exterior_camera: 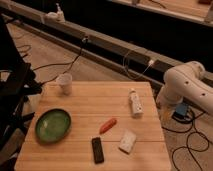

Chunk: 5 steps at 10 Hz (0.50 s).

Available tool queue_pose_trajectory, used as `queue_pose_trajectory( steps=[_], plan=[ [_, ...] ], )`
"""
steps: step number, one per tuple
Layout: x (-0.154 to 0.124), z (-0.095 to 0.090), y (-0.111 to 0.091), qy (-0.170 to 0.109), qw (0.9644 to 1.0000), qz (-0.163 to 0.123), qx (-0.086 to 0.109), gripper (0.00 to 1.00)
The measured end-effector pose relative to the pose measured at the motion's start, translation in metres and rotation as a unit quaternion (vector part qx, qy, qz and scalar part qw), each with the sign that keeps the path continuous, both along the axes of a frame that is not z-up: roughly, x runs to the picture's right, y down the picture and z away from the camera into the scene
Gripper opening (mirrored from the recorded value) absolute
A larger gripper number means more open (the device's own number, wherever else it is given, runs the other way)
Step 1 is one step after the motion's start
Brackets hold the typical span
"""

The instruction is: Place the bottle in the ceramic bowl

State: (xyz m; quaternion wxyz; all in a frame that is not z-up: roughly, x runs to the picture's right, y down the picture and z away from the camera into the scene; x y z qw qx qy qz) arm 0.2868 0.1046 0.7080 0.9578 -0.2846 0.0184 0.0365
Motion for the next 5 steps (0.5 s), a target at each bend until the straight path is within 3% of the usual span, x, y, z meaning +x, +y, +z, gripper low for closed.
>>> queue_pose_trajectory(
  steps=[2, 3, 4, 5],
  plan=[
    [0.002, 0.032, 0.004, 0.021, 0.998, 0.057, -0.017, 0.65],
    [0.006, 0.043, 0.004, 0.036, 0.9948, 0.092, -0.022, 0.65],
    [0.009, 0.059, -0.001, 0.06, 0.9872, 0.146, -0.025, 0.65],
    [0.014, 0.07, -0.006, 0.087, 0.9759, 0.199, -0.025, 0.65]
  ],
)
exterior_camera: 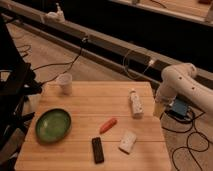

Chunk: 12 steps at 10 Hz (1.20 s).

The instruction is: Place the bottle in the ceramic bowl

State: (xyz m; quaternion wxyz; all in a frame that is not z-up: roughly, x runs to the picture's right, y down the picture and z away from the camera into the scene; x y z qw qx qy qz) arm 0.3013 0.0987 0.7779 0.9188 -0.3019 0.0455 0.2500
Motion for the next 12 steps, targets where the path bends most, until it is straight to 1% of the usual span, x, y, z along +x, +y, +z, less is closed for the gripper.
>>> queue_pose_trajectory(
  steps=[1, 2, 3, 5, 7, 8, 9, 10, 12],
  plan=[
    [0.003, 0.007, -0.006, 0.019, 0.9991, 0.038, 0.006, 0.65],
    [-0.001, 0.014, -0.018, 0.035, 0.9956, 0.085, 0.019, 0.65],
    [-0.011, 0.019, -0.032, 0.041, 0.9904, 0.128, 0.032, 0.65],
    [-0.017, 0.021, -0.041, 0.047, 0.9849, 0.162, 0.039, 0.65],
    [-0.015, 0.022, -0.042, 0.05, 0.9845, 0.164, 0.04, 0.65],
    [-0.012, 0.024, -0.043, 0.059, 0.9826, 0.172, 0.04, 0.65],
    [-0.008, 0.027, -0.047, 0.07, 0.9773, 0.196, 0.04, 0.65],
    [-0.008, 0.034, -0.051, 0.079, 0.967, 0.24, 0.036, 0.65],
    [-0.019, 0.052, -0.06, 0.088, 0.9467, 0.309, 0.024, 0.65]
  ],
)
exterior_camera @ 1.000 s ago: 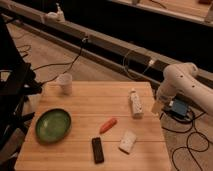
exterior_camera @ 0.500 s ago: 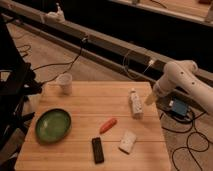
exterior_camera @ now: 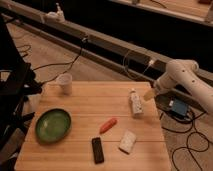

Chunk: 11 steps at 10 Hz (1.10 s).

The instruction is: Place the bottle in the ceramic bowl

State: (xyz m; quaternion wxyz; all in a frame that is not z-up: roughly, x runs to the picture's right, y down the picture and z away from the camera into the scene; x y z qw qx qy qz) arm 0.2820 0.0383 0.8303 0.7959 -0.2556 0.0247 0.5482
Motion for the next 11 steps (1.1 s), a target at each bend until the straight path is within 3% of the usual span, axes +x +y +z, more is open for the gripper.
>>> queue_pose_trajectory(
  steps=[1, 3, 6, 11],
  plan=[
    [-0.005, 0.009, -0.002, 0.001, 0.9995, 0.031, -0.004, 0.65],
    [-0.01, 0.021, 0.002, 0.0, 0.9986, 0.052, -0.008, 0.65],
    [-0.026, 0.038, 0.016, -0.006, 0.9985, 0.049, -0.025, 0.65],
    [-0.037, 0.063, 0.045, 0.002, 0.9964, 0.043, -0.073, 0.65]
  ],
)
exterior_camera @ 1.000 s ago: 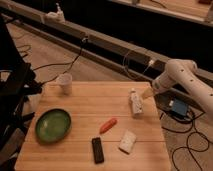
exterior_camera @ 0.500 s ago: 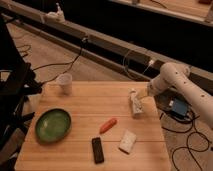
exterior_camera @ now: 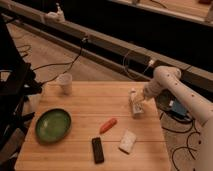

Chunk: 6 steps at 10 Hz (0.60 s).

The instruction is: Place the bottle in the ceramic bowl

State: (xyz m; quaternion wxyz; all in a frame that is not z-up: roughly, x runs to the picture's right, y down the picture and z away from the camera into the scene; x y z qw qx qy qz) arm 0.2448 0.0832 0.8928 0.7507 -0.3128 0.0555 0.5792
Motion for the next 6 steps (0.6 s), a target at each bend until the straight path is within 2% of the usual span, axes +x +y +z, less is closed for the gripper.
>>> queue_pose_trajectory(
  steps=[4, 5, 6],
  plan=[
    [-0.009, 0.01, 0.015, -0.002, 0.9997, -0.013, -0.021, 0.65],
    [-0.01, 0.013, 0.022, -0.002, 0.9994, -0.018, -0.029, 0.64],
    [-0.011, 0.016, 0.029, -0.001, 0.999, -0.026, -0.035, 0.58]
  ],
)
